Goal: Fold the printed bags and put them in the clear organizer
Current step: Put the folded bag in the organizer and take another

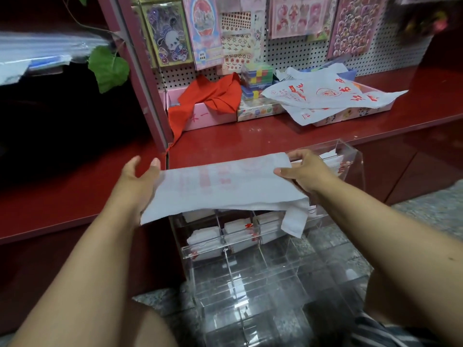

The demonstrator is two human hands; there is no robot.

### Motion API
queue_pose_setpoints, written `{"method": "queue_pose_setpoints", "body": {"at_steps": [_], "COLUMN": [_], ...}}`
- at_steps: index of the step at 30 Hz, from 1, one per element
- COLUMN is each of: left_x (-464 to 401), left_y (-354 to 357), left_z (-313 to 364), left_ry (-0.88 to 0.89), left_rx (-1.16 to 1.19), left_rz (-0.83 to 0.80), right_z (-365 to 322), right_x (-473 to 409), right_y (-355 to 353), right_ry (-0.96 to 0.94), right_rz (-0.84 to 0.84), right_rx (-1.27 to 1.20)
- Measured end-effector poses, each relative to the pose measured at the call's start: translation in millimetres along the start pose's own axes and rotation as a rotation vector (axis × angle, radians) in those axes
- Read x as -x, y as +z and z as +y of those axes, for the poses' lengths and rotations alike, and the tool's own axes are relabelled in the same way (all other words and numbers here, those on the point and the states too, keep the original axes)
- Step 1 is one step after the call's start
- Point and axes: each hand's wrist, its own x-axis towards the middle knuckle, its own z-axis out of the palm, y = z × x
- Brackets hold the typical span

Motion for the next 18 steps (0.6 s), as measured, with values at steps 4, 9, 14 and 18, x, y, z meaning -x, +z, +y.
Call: {"method": "queue_pose_setpoints", "body": {"at_steps": [4,9,14,18], "left_x": [4,1,0,4], "left_y": [-14,-20,-22,-27], "left_z": [-3,-14,-16,-15], "left_ry": [-0.010,0.049,-0.003,-0.040], "left_rx": [0.133,-0.065,0.012,0.038], "left_rz": [-0.290,-0.209,-0.218,-0.280], "right_z": [13,18,13,18], "right_x": [-7,4,21,26], "right_y": [7,22,13,8], "right_ry": [0.023,-0.015,-0.039,-0.129], "right_rz": [0.090,0.022,-0.234,-0.340], "right_rx": [-0.014,-0.103,-0.015,0.244]}}
